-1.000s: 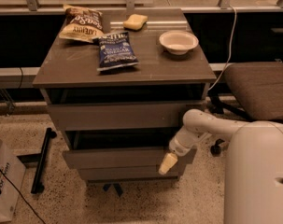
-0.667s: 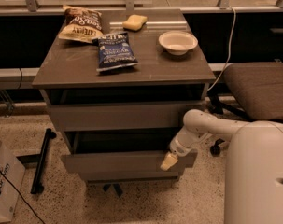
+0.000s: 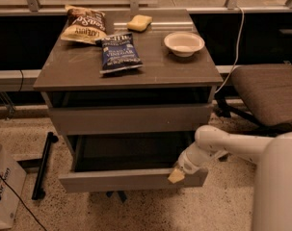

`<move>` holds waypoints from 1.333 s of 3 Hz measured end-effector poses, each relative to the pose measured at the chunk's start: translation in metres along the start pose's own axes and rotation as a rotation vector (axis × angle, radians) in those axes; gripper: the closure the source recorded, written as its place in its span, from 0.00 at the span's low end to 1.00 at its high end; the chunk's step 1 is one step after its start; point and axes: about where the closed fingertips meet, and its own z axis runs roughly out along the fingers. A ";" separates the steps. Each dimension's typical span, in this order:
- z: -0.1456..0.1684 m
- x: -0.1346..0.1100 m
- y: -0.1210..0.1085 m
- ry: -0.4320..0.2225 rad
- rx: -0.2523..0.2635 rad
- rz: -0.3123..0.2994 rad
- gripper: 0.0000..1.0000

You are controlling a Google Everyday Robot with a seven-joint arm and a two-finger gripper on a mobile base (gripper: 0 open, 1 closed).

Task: Open middle drawer

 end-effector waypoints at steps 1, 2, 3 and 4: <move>-0.010 -0.002 0.011 -0.046 0.021 0.057 0.12; 0.004 0.014 0.044 -0.073 0.026 0.153 0.00; -0.006 0.011 0.093 -0.211 0.039 0.381 0.00; -0.006 0.010 0.092 -0.211 0.039 0.381 0.00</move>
Offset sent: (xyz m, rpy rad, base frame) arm -0.3594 0.0695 -0.0826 0.1814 0.2583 -0.9791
